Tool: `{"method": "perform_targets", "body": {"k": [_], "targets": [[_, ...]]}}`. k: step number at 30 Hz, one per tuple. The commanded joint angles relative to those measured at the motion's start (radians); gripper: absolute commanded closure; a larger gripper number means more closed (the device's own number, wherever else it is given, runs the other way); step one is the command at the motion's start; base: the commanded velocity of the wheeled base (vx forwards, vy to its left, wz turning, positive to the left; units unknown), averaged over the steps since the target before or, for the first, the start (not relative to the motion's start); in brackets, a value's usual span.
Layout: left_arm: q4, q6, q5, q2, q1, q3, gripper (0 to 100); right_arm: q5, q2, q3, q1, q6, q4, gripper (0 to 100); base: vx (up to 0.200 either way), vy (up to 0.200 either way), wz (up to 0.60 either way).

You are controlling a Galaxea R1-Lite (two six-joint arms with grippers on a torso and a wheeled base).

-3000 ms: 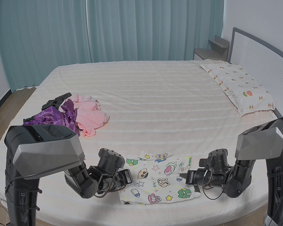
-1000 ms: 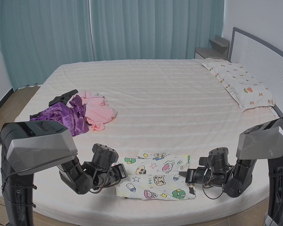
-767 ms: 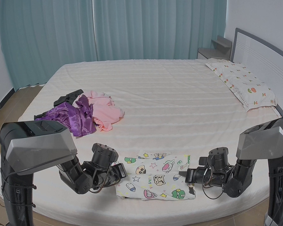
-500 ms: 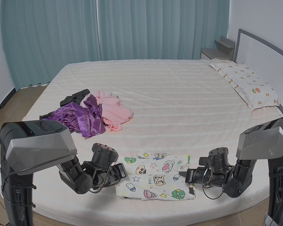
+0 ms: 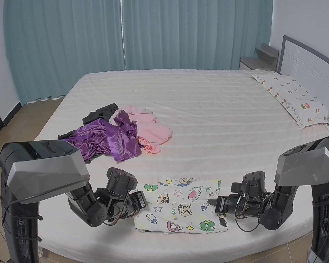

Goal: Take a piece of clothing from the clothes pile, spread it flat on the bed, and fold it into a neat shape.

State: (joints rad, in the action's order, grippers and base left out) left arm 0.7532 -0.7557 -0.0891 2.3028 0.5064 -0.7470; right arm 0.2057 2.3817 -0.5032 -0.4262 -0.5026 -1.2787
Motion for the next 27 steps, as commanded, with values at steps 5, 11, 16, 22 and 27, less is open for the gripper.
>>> {"method": "perform_targets", "body": {"k": [5, 11, 16, 22, 27], "targets": [[0.002, -0.005, 0.002, 0.003, 0.001, 0.006, 0, 0.001, 0.004, -0.001, 0.0, 0.001, -0.001, 0, 0.0, 0.0, 0.0], [0.003, -0.007, 0.003, -0.002, -0.011, 0.031, 0, 0.0, -0.019, 0.018, 0.012, -0.005, -0.002, 0, 0.0, 0.0, 0.0], [0.043, -0.011, 0.048, -0.049, -0.062, 0.106, 0, 0.003, -0.076, 0.12, 0.037, -0.01, -0.002, 0, 0.0, 0.0, 0.0], [0.225, -0.103, 0.143, -0.098, -0.098, 0.285, 0, 0.009, -0.07, 0.279, 0.035, 0.01, -0.102, 0, 0.0, 0.0, 0.0], [0.431, -0.171, 0.198, -0.088, -0.126, 0.431, 0, 0.024, 0.019, 0.396, 0.02, 0.019, -0.292, 0, 0.0, 0.0, 0.0]]}}
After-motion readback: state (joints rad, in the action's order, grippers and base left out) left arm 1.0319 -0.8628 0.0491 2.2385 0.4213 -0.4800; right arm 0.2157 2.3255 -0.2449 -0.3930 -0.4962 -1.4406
